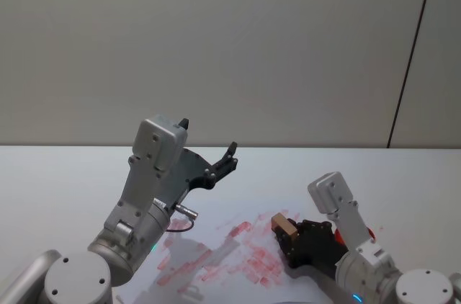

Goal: Use the one hand to pick up the stamp and affix it onto the A4 paper.

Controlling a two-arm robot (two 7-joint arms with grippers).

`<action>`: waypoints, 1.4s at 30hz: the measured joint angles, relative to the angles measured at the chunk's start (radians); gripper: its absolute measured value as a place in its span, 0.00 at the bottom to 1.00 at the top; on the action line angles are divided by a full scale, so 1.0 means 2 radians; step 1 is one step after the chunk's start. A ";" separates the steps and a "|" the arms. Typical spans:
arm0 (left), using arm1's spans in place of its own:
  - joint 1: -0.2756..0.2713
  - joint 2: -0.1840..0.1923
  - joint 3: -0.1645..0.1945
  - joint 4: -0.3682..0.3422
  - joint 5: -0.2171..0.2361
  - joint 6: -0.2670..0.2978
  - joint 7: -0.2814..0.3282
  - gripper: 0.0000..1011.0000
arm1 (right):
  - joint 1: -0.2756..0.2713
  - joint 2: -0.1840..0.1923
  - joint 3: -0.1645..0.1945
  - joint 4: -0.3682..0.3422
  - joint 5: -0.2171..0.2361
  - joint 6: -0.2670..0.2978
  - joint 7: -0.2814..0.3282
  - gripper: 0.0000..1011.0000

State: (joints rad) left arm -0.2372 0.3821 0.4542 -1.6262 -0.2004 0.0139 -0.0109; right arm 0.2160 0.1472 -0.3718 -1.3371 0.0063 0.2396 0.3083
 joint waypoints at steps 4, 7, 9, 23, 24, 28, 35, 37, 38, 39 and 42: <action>0.000 0.000 0.000 0.000 0.000 0.000 0.000 0.99 | -0.003 0.001 0.002 -0.004 0.010 -0.001 -0.003 0.21; 0.000 0.000 0.000 0.000 0.000 0.000 0.000 0.99 | -0.005 0.002 0.004 -0.010 0.022 -0.005 -0.006 0.21; 0.000 0.000 0.000 0.000 0.000 0.000 0.000 0.99 | -0.006 0.003 0.007 -0.019 0.033 -0.012 -0.009 0.21; 0.000 0.000 0.000 0.000 0.000 0.000 0.000 0.99 | -0.019 0.019 0.027 -0.074 0.079 -0.035 -0.031 0.21; 0.000 0.000 0.000 0.000 0.000 0.000 0.000 0.99 | -0.020 0.021 0.028 -0.076 0.080 -0.036 -0.032 0.21; 0.000 0.000 0.000 0.000 0.000 0.000 0.000 0.99 | -0.027 0.030 0.034 -0.086 0.083 -0.036 -0.038 0.21; 0.000 0.000 0.000 0.000 0.000 0.000 0.000 0.99 | -0.039 0.044 0.042 -0.093 0.082 -0.030 -0.041 0.21; 0.000 0.000 0.000 0.000 0.000 0.000 0.000 0.99 | -0.043 0.048 0.044 -0.094 0.081 -0.027 -0.041 0.21; 0.000 0.000 0.000 0.000 0.000 0.000 0.000 0.99 | -0.043 0.049 0.044 -0.094 0.081 -0.026 -0.041 0.21; 0.000 0.000 0.000 0.000 0.000 0.000 0.000 0.99 | -0.044 0.050 0.045 -0.094 0.081 -0.025 -0.041 0.21; 0.000 0.000 0.000 0.000 0.000 0.000 0.000 0.99 | -0.048 0.054 0.046 -0.093 0.078 -0.021 -0.039 0.21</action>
State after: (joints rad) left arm -0.2371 0.3821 0.4542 -1.6262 -0.2004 0.0139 -0.0109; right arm 0.1199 0.2559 -0.2800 -1.5231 0.1631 0.1972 0.2300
